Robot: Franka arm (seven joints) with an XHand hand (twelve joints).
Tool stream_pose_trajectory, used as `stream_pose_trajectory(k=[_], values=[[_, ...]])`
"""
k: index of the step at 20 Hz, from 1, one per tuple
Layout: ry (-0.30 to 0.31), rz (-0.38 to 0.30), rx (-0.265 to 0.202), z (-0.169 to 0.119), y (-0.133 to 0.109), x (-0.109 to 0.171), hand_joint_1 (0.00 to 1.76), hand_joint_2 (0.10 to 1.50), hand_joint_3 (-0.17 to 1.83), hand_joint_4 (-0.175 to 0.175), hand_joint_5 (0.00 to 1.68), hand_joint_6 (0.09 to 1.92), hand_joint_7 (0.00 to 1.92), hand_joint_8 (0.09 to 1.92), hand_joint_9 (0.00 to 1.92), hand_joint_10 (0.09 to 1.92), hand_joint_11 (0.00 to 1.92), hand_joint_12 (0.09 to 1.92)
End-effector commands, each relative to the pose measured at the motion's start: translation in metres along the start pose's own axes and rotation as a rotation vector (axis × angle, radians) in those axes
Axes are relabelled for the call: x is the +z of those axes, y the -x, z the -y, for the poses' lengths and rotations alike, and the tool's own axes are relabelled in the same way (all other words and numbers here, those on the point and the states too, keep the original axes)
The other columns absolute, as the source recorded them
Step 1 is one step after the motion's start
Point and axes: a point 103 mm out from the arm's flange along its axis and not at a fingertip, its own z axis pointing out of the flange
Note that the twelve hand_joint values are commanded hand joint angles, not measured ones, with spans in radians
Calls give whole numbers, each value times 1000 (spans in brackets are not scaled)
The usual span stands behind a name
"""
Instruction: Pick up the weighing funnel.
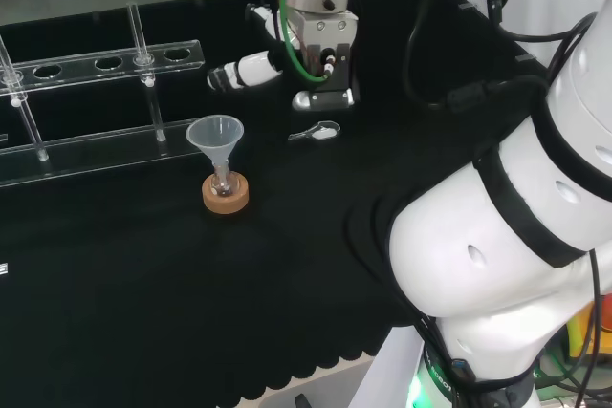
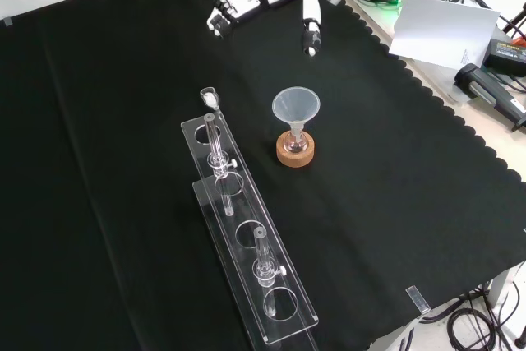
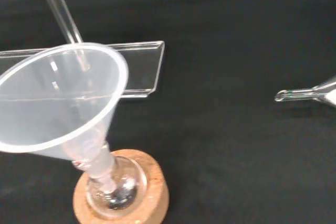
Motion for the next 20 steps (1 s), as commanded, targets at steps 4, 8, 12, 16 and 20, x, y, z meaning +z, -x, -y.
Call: stream_pose_trajectory(k=[4,8,12,16,20], values=[[-58,99,0,7,58,-20,275,564,0,-3,0,87,66,221,0,468,0,703],[-112,157,-44,10,74,-20,276,562,0,-2,0,87,15,395,0,580,0,810],[-158,158,-119,7,89,-7,281,566,1,2,0,87,0,474,0,662,0,869],[-165,156,-207,1,100,8,300,575,3,4,0,87,9,550,0,790,0,1082],[-200,171,-249,-9,110,25,317,584,5,6,0,87,5,591,0,821,0,1184]])
